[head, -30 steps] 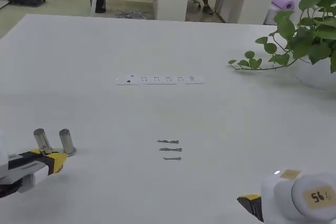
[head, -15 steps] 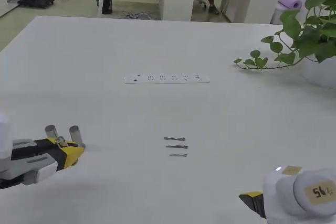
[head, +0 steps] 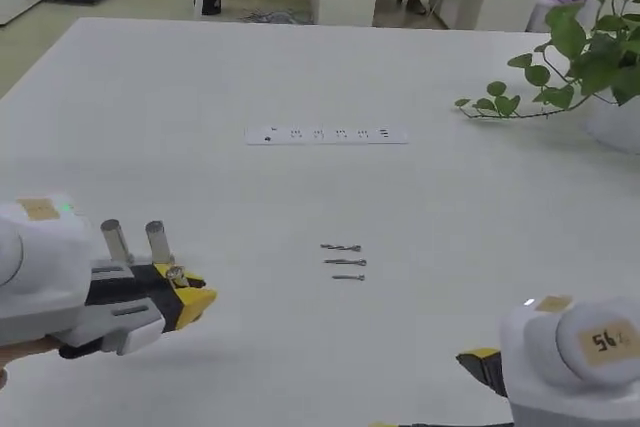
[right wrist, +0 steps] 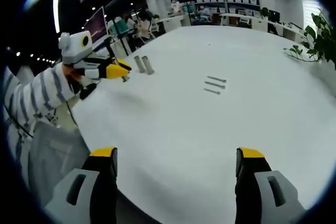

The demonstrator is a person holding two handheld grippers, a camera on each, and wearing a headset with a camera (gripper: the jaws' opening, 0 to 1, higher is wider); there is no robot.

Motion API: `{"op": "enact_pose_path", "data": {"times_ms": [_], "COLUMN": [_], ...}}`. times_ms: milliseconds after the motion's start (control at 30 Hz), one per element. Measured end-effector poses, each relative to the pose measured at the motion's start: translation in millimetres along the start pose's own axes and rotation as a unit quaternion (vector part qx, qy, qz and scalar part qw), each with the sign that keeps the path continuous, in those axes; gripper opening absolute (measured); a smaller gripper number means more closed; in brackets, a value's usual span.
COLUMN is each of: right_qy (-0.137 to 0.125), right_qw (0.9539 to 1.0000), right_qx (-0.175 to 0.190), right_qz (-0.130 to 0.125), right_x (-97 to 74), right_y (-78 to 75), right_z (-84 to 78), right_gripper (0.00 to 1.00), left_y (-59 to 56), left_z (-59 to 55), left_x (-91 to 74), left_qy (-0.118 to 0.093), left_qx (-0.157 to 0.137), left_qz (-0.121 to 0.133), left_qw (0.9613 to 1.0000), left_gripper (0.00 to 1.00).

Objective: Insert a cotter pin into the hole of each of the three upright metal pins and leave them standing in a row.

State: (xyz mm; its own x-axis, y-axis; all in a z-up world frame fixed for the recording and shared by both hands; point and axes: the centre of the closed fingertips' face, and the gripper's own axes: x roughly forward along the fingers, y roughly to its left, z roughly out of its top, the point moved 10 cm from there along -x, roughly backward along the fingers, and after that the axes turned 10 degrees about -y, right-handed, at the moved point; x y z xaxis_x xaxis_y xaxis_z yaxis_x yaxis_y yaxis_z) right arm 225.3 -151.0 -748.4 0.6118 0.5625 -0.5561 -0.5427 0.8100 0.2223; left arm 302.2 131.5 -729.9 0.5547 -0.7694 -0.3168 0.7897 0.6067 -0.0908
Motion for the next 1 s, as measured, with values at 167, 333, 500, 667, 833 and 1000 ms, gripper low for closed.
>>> {"op": "enact_pose_path", "data": {"times_ms": [167,333,500,667,833,1000], "right_qy": [-0.003,-0.002,0.000,0.004,0.003,0.005], "right_qw": [1.0000,1.0000,1.0000,1.0000,0.9999,0.9999], "right_qx": [0.001,0.002,0.005,0.007,0.009,0.012], "right_qz": [-0.002,-0.004,-0.003,-0.003,-0.004,-0.002], "right_x": [-1.2,-1.7,-1.5,-1.4,-0.8,-0.2], "right_y": [0.3,0.7,2.2,2.5,1.6,1.7], "right_z": [0.1,-1.5,-3.2,-5.2,-5.7,-6.8], "right_gripper": [0.95,0.95,0.95,0.95,0.94,0.94], "left_y": [-6.9,-13.6,-15.4,-18.1,-23.5,-24.2], "left_z": [-2.2,-9.2,-19.3,-27.2,-35.6,-46.0], "left_x": [4.3,9.2,14.8,18.2,20.1,22.0], "left_qy": [-0.011,0.007,0.024,0.036,0.036,0.039], "left_qx": [0.005,0.027,0.017,0.017,0.016,0.020], "left_qz": [-0.016,-0.047,-0.048,-0.041,-0.029,-0.017], "left_qw": [0.9998,0.9985,0.9984,0.9984,0.9988,0.9989], "left_gripper": [0.08,0.08,0.08,0.08,0.08,0.08]}}
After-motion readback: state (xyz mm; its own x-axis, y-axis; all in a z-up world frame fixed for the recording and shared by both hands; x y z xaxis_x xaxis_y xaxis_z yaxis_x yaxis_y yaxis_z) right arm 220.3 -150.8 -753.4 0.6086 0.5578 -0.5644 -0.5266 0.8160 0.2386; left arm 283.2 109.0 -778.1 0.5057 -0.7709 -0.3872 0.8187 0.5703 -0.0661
